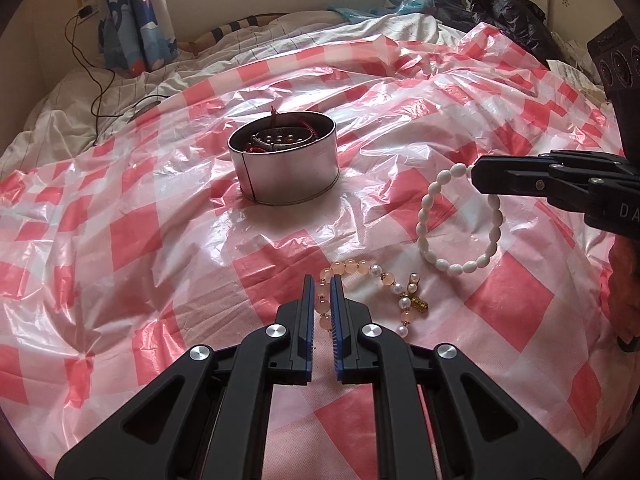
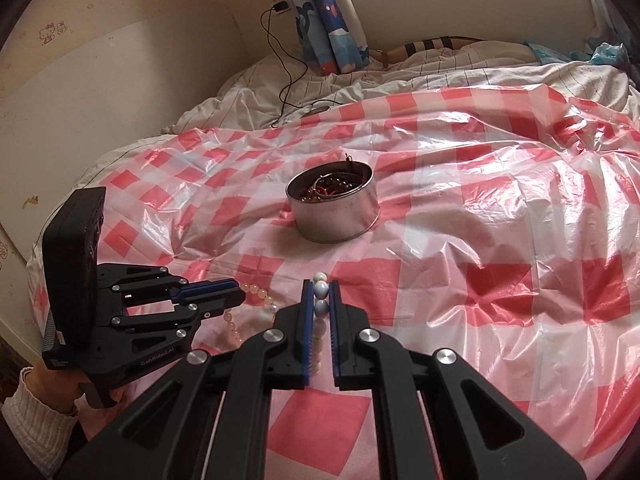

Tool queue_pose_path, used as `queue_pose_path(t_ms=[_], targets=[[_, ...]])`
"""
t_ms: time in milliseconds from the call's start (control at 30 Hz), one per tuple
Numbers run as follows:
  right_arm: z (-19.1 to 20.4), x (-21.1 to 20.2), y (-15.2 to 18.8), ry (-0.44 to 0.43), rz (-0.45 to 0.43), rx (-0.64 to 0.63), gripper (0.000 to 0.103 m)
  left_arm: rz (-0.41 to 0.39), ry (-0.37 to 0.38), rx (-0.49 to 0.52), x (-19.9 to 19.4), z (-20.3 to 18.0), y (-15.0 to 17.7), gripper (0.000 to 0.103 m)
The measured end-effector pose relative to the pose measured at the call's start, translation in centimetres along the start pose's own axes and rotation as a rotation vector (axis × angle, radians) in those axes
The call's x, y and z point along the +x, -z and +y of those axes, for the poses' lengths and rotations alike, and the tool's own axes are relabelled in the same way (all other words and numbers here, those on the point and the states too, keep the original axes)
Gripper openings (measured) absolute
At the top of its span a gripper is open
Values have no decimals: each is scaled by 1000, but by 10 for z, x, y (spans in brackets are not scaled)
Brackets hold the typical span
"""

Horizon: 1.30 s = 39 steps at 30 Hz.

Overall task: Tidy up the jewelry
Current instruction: 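Lift and carry both bracelets toward the silver tin with both grippers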

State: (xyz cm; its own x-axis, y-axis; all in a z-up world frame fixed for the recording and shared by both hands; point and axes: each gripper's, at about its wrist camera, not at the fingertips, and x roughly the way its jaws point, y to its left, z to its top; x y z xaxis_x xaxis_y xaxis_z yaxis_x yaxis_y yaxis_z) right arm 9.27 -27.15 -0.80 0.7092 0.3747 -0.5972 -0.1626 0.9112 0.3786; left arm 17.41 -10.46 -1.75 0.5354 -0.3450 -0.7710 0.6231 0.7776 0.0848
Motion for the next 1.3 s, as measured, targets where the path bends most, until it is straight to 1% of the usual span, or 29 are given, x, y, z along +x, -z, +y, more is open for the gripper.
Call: queue_pose_path(t_ms=[367,533,700,800,867,933,1067,1167,1300], targets=[[5,-11,-6,-40,-46,-2,8,-43,-73,52,-18,-9,-12,7],[7,-19,-10,-60,-73,3,8,-71,-85,57,-29,-11,-22,7],[5,-25,-22,-70,-106,31,8,-116,-51,17,-43,-2,-41,7],[2,-26,-34,-71,-136,45,8,-148,-83,29,-50,3,-57,7],[1,-25,-45,-75,-157,54,8,-168,-91,32,-53,7,-70,7],[-2,-22,-56,-78,-173,63,8,-188,-80,18,-54,14,-82,7],[-8,-9,-79,-83,-189,88,8,-213,-27,-47,-49,36,-106,7],[-15,5,-95,-81,-191,111,8,-217,-1,-93,-37,52,-120,7],[-21,26,-109,-92,-178,139,8,-204,42,-161,-11,67,-133,7]])
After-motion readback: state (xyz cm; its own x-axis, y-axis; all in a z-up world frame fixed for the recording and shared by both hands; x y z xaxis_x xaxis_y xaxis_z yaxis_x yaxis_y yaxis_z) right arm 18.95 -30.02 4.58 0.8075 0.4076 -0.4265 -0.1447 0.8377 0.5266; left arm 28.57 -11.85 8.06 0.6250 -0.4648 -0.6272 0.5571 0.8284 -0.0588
